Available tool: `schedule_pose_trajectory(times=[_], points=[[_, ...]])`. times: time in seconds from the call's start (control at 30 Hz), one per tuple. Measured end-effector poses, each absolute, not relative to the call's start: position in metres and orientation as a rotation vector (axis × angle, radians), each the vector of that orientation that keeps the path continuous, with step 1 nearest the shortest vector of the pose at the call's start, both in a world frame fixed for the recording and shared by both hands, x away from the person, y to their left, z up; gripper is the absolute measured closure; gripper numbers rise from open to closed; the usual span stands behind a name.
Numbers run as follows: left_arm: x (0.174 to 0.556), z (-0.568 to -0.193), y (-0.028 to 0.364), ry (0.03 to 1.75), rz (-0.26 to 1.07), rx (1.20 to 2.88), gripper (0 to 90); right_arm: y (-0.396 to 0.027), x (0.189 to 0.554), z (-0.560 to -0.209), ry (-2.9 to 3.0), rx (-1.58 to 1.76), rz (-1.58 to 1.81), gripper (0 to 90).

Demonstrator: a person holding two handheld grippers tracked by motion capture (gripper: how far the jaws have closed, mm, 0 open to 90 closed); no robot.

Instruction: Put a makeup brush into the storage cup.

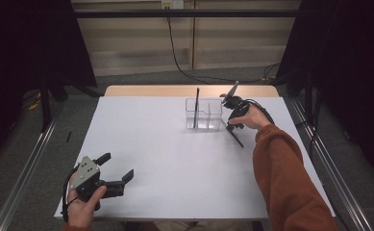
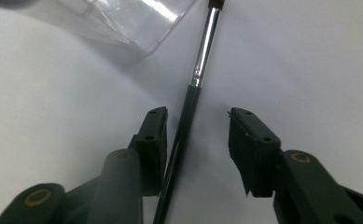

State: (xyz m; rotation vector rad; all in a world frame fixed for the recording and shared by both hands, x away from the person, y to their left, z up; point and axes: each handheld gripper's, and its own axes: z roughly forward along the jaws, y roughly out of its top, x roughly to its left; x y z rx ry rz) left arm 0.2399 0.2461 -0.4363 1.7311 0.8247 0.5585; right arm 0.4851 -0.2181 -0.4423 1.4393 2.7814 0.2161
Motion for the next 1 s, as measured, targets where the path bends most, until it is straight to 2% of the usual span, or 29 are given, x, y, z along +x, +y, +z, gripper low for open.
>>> schedule_pose_trajectory(times=[0.37,1.0], points=[[0.2399,-0.4365,0.2464,0.822,0.556,1.739,2.4,-0.2148,0.4869,-0.4494,2.771,1.482,0.202,69.7],[0.2399,-0.4369,0.2456,0.825,0.554,1.742,2.4,-0.2131,0.4844,-0.4517,2.742,1.488,0.173,73.5]])
